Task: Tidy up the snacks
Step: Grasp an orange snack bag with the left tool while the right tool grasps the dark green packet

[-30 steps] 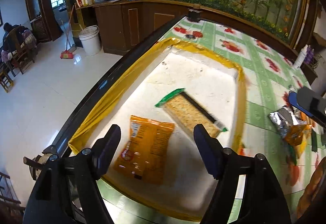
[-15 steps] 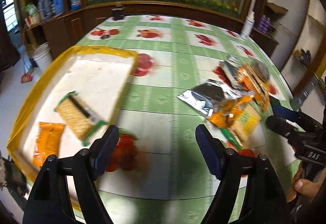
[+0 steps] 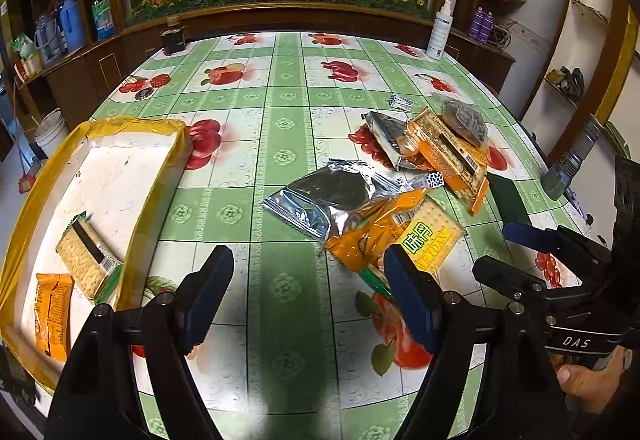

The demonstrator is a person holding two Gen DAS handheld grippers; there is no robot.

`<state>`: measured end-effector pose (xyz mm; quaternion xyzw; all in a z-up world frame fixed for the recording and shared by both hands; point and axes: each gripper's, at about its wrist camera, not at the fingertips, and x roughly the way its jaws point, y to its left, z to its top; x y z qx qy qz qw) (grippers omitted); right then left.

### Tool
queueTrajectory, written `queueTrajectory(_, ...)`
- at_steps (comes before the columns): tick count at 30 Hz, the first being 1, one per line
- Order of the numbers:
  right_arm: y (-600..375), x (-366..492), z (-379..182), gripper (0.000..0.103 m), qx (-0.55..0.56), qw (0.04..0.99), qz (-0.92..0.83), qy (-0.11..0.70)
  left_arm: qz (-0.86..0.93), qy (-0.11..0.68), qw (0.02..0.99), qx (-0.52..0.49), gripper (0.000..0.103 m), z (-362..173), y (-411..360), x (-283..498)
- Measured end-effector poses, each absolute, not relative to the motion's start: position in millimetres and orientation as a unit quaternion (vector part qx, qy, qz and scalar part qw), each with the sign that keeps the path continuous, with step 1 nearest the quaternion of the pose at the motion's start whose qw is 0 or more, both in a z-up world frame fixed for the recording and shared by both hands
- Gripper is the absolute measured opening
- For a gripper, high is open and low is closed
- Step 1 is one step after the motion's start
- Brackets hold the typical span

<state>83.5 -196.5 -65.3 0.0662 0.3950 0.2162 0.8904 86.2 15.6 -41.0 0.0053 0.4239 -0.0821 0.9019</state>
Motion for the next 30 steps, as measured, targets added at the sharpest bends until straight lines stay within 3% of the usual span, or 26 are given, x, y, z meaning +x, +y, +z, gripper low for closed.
queueTrajectory(15,-286.1,91.8,-78.2,0.084,0.11,0.902,0.066,0.412,-0.113,0.432,0.894,0.034,0.077,-51.0,-22.1,102.5)
queueTrajectory(28,-271.9,136.3,-97.0,0.084,0.06,0.891,0.022,0.449,-0.112,0.453,0.88,0.092,0.078,-79.0,-53.8,134.5)
queueTrajectory(29,-271.8,138.3,-98.4,0.083,0.055,0.889,0.019,0.453,-0.114,0.449,0.883,0.083,0.076,-78.9,-51.8,135.3)
queueTrajectory(30,-271.5,139.7,-98.2,0.082,0.05,0.89,0.017,0.453,-0.114,0.448,0.883,0.079,0.066,-78.8,-49.9,136.6)
